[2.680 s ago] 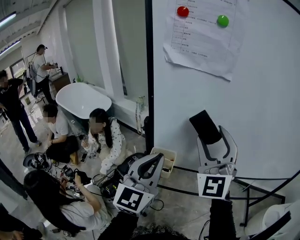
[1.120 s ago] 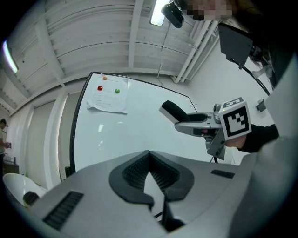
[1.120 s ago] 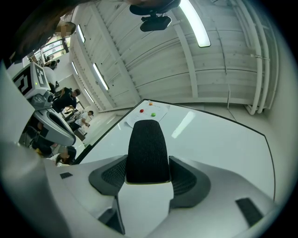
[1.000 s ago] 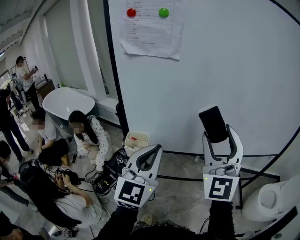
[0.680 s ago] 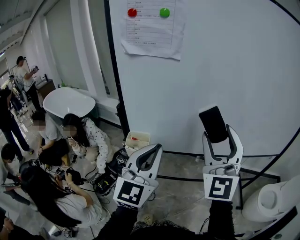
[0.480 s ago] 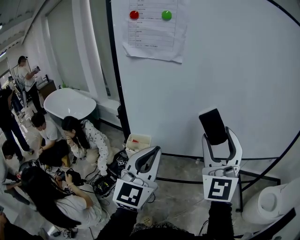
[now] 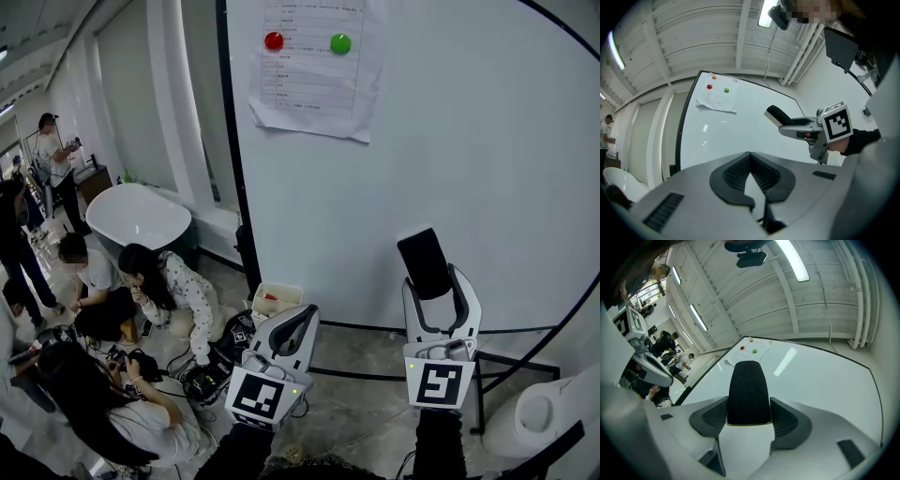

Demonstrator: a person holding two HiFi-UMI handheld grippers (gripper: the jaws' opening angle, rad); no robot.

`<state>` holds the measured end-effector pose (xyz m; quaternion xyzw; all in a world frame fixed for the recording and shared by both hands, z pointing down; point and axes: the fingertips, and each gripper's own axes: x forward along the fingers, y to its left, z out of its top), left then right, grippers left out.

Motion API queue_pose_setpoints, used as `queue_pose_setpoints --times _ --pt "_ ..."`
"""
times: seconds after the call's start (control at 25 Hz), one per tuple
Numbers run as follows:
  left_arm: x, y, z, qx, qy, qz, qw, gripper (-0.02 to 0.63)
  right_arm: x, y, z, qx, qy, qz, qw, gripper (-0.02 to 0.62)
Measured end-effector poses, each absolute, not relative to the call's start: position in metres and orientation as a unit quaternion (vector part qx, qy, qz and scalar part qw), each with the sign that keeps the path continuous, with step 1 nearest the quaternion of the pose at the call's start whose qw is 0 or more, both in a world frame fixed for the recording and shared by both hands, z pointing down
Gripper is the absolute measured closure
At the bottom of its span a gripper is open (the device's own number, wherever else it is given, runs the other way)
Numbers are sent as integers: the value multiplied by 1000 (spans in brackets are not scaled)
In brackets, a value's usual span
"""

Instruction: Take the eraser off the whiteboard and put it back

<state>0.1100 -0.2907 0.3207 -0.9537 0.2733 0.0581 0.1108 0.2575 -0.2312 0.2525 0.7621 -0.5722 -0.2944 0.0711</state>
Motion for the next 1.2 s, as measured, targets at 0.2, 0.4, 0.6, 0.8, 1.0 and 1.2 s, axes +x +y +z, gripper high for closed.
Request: queue_pose_setpoints --times 0.2,0.4,0.6,0.8,1.0,1.2 --pt "111 -301 323 -955 270 61 104 600 261 -241 242 767 -577 -277 50 318" --pt "108 -315 319 -956 267 61 106 600 259 -258 233 768 -576 -276 54 318" --pt "108 -327 313 -959 255 71 105 600 259 -275 212 770 -572 -278 50 318" --pt "107 -335 315 -963 242 71 97 600 256 -286 184 764 -574 -294 26 318" --pt "107 -347 309 -965 232 77 98 600 253 -293 155 766 -565 -308 14 318" --pt "122 -360 271 -964 214 98 122 600 254 -299 134 770 -552 -318 13 318"
